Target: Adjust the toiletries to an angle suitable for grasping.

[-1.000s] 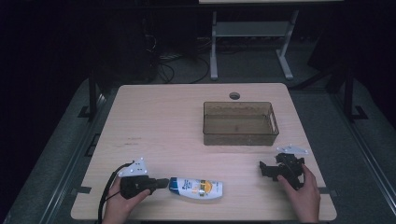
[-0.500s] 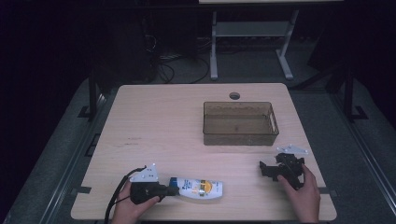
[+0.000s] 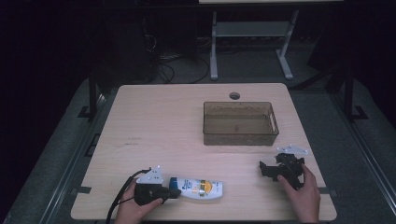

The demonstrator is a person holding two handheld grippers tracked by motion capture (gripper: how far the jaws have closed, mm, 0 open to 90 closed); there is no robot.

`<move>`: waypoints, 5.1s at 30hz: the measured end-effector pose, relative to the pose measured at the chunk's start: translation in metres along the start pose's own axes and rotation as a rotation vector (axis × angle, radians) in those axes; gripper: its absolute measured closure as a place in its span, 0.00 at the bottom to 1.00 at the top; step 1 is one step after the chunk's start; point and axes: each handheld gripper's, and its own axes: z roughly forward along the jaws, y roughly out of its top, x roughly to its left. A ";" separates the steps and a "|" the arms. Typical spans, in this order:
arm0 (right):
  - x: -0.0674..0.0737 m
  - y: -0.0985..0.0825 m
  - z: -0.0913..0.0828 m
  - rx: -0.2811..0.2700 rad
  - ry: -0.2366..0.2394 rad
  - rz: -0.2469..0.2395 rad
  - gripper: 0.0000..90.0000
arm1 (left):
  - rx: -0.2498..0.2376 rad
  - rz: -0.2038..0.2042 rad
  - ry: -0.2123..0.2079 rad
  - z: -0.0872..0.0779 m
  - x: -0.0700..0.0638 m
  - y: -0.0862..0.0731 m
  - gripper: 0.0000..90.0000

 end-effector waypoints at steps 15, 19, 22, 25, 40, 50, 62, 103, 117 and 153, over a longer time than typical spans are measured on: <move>0.000 0.000 0.000 0.000 0.000 0.000 0.00 | 0.012 -0.009 0.033 0.002 0.010 0.002 1.00; 0.000 0.000 0.000 0.000 0.000 0.001 0.00 | 0.012 -0.008 0.044 0.003 0.012 0.004 1.00; 0.000 0.000 0.000 0.000 0.000 0.000 0.00 | 0.009 -0.009 0.047 0.003 0.015 0.006 1.00; 0.000 0.000 0.000 0.001 0.000 0.001 0.00 | 0.006 -0.008 0.054 0.004 0.017 0.008 1.00; 0.000 0.000 0.000 -0.001 0.001 0.002 0.00 | 0.001 -0.004 0.065 0.010 0.028 0.017 1.00; 0.000 0.000 0.000 -0.001 0.000 0.002 0.00 | -0.003 -0.007 0.074 0.013 0.034 0.022 1.00; 0.000 0.000 0.000 0.000 0.000 -0.001 0.00 | -0.010 -0.003 0.078 0.019 0.039 0.032 1.00; 0.000 0.000 0.000 -0.001 0.001 -0.002 0.00 | -0.055 0.024 0.039 0.035 0.039 0.065 1.00; 0.000 0.000 0.000 -0.001 0.001 -0.002 0.00 | -0.045 0.091 -0.048 0.063 0.013 0.092 1.00; 0.000 0.000 0.000 -0.001 0.001 -0.002 0.00 | 0.040 0.114 -0.131 0.121 -0.004 0.104 1.00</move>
